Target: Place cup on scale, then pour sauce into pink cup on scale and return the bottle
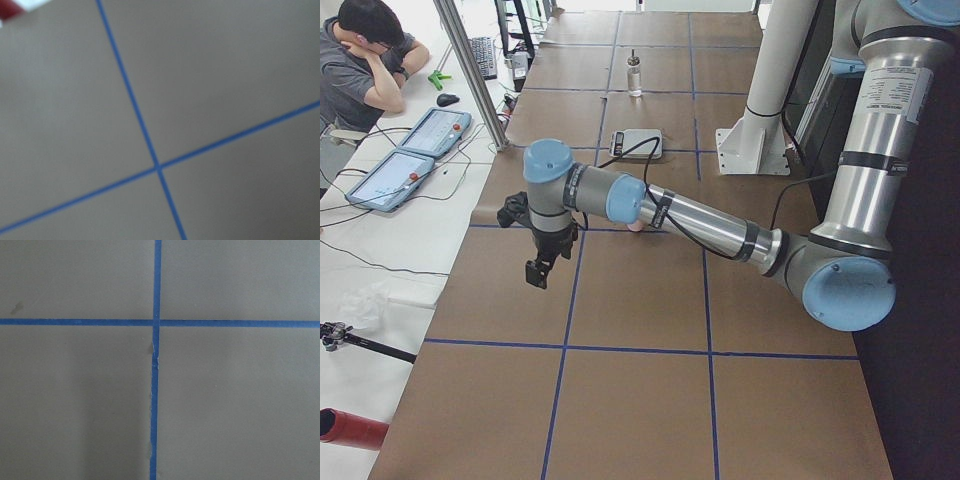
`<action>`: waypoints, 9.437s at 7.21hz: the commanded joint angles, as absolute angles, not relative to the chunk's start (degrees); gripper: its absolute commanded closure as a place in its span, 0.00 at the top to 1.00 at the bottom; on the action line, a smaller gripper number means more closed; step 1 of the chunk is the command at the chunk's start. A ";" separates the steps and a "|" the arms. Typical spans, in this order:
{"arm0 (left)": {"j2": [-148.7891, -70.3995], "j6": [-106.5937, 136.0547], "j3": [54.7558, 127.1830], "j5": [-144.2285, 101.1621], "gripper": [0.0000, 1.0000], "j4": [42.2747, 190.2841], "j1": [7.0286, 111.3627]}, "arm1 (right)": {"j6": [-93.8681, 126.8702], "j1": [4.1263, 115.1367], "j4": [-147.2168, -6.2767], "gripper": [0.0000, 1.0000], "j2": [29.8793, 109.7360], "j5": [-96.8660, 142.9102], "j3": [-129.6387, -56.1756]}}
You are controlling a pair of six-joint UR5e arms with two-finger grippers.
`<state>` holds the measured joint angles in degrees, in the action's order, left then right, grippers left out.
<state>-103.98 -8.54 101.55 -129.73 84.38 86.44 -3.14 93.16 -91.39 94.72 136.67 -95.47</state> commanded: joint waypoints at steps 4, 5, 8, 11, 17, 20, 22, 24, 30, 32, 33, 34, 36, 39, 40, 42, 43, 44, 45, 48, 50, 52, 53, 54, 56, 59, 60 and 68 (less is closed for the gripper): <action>-102.67 26.25 108.41 -140.54 1.00 89.54 76.14 | -1.85 93.16 -91.32 1.00 92.72 136.67 -95.28; -102.05 36.63 109.85 -136.36 1.00 90.87 71.41 | -1.93 93.16 -91.23 1.00 92.72 136.15 -95.80; -92.17 65.41 111.97 -123.09 1.00 112.40 55.41 | -1.49 93.08 -91.32 1.00 92.20 136.58 -95.89; -91.32 73.91 110.92 -116.82 0.98 114.52 47.47 | -1.49 93.16 -91.32 1.00 92.11 136.85 -96.15; -93.77 74.00 106.89 -116.54 0.96 114.43 43.77 | -1.49 93.16 -91.32 1.00 92.11 139.13 -96.33; -93.87 74.00 106.52 -116.54 0.92 114.43 42.89 | -1.49 93.08 -91.32 1.00 91.93 139.22 -96.33; -93.87 74.00 106.53 -116.54 0.71 114.43 42.63 | -1.49 93.16 -91.32 1.00 91.93 139.31 -96.24; -93.87 74.00 106.44 -116.54 0.26 114.43 42.19 | -1.49 93.16 -91.41 1.00 91.93 139.31 -96.24; -98.22 74.44 115.55 -116.72 0.00 102.81 42.63 | -1.49 93.16 -91.32 1.00 91.85 139.48 -96.42; -117.67 82.48 114.09 -116.72 0.00 84.47 41.93 | -1.49 93.16 -91.41 1.00 91.84 141.57 -97.12; -124.12 90.88 111.99 -116.63 0.00 81.94 39.57 | -1.49 93.16 -91.32 1.00 91.76 142.55 -97.12; -129.32 96.80 107.10 -115.67 0.00 82.09 36.59 | -1.49 93.16 -91.32 1.00 91.76 142.56 -97.21; -135.15 102.90 100.58 -109.10 0.00 82.26 30.70 | -1.49 93.16 -91.32 1.00 91.76 142.56 -97.29; -136.93 103.89 96.87 -108.63 0.00 84.10 29.01 | -1.49 93.16 -91.32 1.00 91.76 142.56 -97.56; -136.93 103.80 96.16 -108.72 0.00 84.46 28.57 | -1.49 93.16 -91.32 1.00 91.76 142.65 -97.65; -136.93 103.80 95.37 -108.72 0.00 86.56 27.77 | -1.49 93.16 -91.32 1.00 91.67 142.56 -97.56; -136.85 103.54 94.67 -108.63 0.00 86.75 27.77 | -1.49 93.16 -91.32 1.00 91.76 142.56 -97.47; -136.58 103.36 94.66 -108.63 0.00 86.84 27.77 | -1.49 93.16 -91.32 1.00 91.67 142.56 -97.47; -136.50 103.45 94.66 -108.63 0.03 86.84 27.77 | -1.49 93.16 -91.32 1.00 91.67 142.56 -97.47; -136.14 102.83 95.71 -107.15 1.00 87.98 27.77 | -1.49 93.16 -91.41 1.00 91.23 142.65 -97.56; -135.01 101.35 101.83 -107.14 1.00 85.89 28.04 | 0.77 93.16 -91.93 1.00 90.62 142.65 -98.52; -135.09 98.09 108.34 -107.40 1.00 80.44 29.61 | 9.28 93.16 -92.11 1.00 91.49 142.47 -105.08; -135.09 96.00 110.20 -108.97 1.00 80.16 33.45 | 15.84 91.68 -92.20 1.00 92.45 142.64 -109.55; -135.44 92.24 110.82 -113.33 1.00 78.07 36.79 | 21.91 88.62 -92.11 1.00 94.11 142.30 -115.60; -135.00 83.90 111.80 -118.18 1.00 76.56 45.31 | 33.87 81.17 -92.02 1.00 96.32 139.24 -124.85; -135.00 66.58 111.97 -121.99 1.00 69.72 57.27 | 57.60 63.40 -80.76 1.00 99.21 125.18 -131.31; -131.26 59.75 113.97 -121.99 1.00 68.39 60.61 | 61.40 58.58 -73.03 1.00 102.19 119.07 -131.31; -107.44 7.02 114.00 -122.08 1.00 71.44 73.21 | 73.13 21.63 -58.54 1.00 105.56 66.41 -126.93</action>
<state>-111.22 14.73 114.91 -122.23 70.06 73.07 73.35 24.18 -59.01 106.40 73.35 -128.94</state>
